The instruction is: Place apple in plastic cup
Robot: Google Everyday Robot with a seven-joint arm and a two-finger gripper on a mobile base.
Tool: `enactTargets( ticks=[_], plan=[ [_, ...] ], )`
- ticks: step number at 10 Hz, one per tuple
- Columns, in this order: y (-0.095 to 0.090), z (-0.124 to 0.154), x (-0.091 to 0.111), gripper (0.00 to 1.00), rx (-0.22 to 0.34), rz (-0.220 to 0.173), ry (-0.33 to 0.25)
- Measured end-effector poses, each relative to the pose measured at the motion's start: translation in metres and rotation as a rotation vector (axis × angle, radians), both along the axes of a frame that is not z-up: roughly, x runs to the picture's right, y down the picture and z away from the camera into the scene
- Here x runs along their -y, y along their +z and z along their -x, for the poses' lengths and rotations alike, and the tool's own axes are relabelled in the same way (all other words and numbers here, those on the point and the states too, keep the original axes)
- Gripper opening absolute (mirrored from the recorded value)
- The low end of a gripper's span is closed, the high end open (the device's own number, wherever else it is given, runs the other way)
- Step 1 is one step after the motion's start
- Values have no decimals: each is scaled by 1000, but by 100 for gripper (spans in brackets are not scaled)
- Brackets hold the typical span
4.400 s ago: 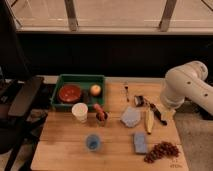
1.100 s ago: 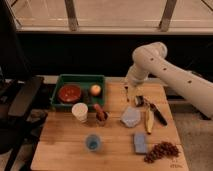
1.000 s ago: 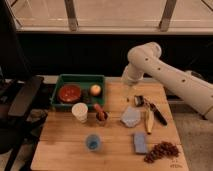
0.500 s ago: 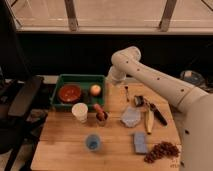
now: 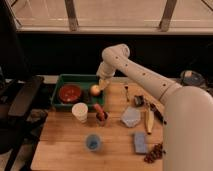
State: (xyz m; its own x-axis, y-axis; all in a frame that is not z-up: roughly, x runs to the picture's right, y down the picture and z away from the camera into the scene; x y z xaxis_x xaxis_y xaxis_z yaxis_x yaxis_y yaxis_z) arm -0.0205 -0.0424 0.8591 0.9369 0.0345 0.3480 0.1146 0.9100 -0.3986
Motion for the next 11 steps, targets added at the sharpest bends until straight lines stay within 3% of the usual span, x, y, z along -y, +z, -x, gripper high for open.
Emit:
enactTargets(
  ticks=[3,5,9,11],
  plan=[
    [0,-5,-2,65,1,16,-12],
    [8,-11,-11,65,0,36,-51],
    [20,16,-20,65,27,58,-102],
    [29,19,-23,65,42,78,-85]
  ],
)
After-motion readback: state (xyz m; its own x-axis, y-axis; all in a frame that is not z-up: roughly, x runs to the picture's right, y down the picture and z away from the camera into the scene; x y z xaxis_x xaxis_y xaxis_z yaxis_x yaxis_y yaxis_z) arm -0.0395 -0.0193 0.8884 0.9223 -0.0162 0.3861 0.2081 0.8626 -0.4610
